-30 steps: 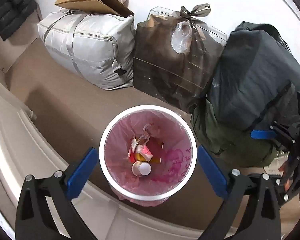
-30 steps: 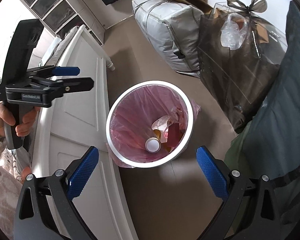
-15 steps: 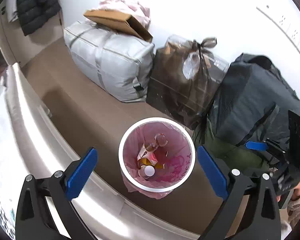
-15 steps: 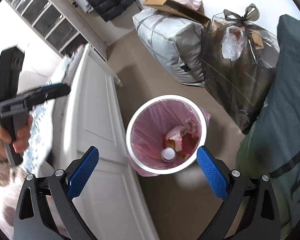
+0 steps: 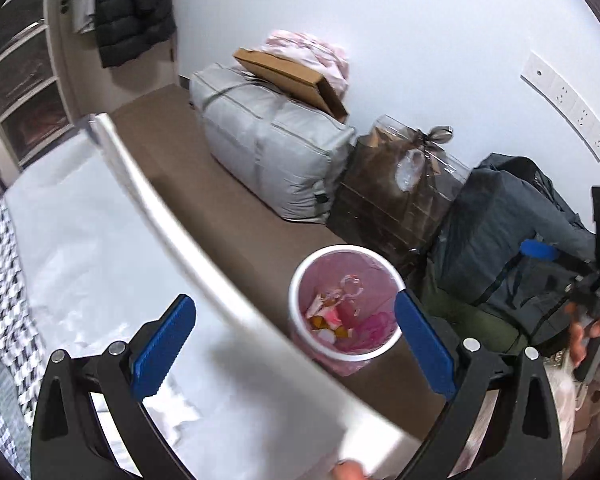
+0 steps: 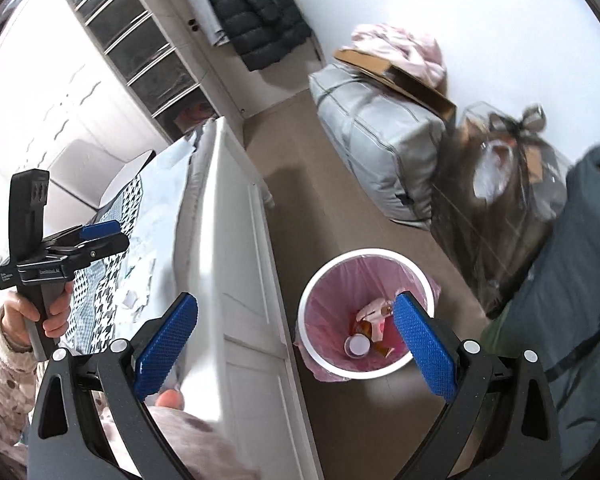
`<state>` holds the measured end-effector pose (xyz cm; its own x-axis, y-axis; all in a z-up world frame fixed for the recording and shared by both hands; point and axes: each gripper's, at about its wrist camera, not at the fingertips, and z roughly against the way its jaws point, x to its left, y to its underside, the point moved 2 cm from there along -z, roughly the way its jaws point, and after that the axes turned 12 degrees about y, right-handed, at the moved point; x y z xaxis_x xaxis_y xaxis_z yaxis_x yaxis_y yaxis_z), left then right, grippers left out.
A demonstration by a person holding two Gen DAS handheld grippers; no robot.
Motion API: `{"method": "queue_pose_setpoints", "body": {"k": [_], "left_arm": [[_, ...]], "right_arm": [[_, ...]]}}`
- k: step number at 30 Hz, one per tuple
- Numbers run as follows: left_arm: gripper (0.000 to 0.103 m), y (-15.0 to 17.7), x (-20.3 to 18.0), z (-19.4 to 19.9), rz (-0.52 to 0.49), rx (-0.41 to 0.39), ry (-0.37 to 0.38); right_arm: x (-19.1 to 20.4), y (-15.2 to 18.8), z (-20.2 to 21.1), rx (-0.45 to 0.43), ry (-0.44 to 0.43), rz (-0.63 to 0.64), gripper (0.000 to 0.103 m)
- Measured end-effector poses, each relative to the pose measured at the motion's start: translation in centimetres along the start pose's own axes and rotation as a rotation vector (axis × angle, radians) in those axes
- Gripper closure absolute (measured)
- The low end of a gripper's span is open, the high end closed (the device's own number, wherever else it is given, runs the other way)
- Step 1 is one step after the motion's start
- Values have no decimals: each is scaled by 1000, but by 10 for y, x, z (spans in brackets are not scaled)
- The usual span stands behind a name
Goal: Collect trash
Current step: 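Move both tools back over the bed toward the white carton, then grasp the white carton with the right tool and lift it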
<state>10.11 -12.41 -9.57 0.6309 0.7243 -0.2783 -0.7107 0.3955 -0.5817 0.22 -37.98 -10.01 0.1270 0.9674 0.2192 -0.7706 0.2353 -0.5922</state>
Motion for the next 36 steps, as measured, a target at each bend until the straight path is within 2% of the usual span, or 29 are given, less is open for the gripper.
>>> {"method": "queue_pose_setpoints", "body": {"k": [10, 15, 18, 26, 32, 36], "left_arm": [[5, 35, 64, 55, 83, -40, -63], [5, 57, 98, 76, 120, -40, -94], [5, 72, 119, 87, 151, -37, -106], [5, 110, 177, 106, 266, -24, -125], [5, 131, 201, 102, 290, 7, -127], [5, 143, 215, 96, 324, 18, -111]], "right_arm": [[82, -28, 18, -20, -6, 194, 7], [125, -39, 12, -17, -50, 248, 7], [152, -45, 2, -5, -96, 256, 7], [216, -42, -30, 45, -156, 327, 7], [256, -31, -64, 117, -219, 363, 7], [287, -16, -84, 166, -269, 448, 7]]}}
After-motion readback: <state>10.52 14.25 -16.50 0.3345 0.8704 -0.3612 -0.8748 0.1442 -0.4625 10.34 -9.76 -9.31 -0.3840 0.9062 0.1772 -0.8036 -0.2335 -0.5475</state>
